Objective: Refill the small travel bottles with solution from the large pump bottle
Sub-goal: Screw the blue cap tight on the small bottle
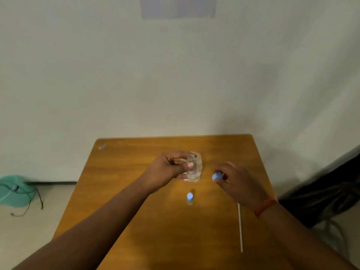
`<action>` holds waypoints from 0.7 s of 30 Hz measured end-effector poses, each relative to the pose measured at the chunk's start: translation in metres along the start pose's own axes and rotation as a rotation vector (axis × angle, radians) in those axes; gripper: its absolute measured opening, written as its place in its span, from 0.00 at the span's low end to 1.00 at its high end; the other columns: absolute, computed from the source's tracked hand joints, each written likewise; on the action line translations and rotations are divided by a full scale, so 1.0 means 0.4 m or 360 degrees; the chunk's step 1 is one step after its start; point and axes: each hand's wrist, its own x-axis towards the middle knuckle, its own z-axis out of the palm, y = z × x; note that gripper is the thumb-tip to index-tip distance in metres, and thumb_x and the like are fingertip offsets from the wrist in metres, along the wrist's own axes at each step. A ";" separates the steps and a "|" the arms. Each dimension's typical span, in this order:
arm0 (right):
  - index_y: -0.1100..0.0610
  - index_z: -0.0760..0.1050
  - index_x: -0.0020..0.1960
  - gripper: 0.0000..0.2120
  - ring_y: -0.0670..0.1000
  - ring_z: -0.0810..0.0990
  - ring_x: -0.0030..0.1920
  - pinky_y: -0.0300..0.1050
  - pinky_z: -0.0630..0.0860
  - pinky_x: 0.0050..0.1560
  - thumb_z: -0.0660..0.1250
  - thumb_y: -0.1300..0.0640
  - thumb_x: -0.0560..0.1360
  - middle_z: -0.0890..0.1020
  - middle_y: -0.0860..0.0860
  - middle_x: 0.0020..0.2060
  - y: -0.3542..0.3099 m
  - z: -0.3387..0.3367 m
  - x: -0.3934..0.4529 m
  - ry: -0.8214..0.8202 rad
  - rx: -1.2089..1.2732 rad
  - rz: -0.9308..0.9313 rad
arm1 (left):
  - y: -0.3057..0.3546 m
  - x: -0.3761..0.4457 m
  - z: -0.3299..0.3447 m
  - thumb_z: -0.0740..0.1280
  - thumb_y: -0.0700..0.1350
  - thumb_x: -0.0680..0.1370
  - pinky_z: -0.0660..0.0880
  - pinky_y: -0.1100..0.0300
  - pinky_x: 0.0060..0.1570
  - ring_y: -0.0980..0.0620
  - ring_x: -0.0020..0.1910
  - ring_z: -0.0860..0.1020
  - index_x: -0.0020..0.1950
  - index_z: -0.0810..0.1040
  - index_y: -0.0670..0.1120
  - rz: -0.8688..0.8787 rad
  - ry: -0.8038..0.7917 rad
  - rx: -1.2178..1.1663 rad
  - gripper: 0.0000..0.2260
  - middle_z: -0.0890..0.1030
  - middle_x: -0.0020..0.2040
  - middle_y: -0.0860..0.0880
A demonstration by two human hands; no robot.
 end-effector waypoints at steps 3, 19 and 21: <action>0.43 0.76 0.51 0.07 0.42 0.78 0.44 0.38 0.77 0.45 0.71 0.50 0.74 0.77 0.37 0.46 -0.074 -0.141 0.062 0.0108 0.0106 -0.0077 | 0.137 0.013 -0.004 0.75 0.48 0.73 0.84 0.49 0.50 0.45 0.56 0.85 0.56 0.87 0.51 0.0119 -0.0007 0.0000 0.12 0.86 0.57 0.48; 0.43 0.80 0.48 0.07 0.39 0.79 0.40 0.32 0.71 0.39 0.74 0.47 0.71 0.82 0.40 0.42 -0.535 -0.788 0.294 0.0248 -0.0170 -0.0472 | 0.757 0.030 -0.065 0.71 0.47 0.80 0.84 0.44 0.48 0.46 0.53 0.86 0.58 0.86 0.49 0.0618 0.0089 0.0337 0.08 0.87 0.53 0.46; 0.44 0.81 0.49 0.07 0.41 0.79 0.41 0.36 0.74 0.43 0.74 0.47 0.71 0.82 0.40 0.43 -0.582 -0.839 0.312 0.0273 -0.0271 -0.0506 | 0.807 0.023 -0.073 0.69 0.46 0.81 0.84 0.45 0.48 0.47 0.52 0.86 0.57 0.86 0.51 0.0655 0.0082 0.0384 0.08 0.87 0.53 0.47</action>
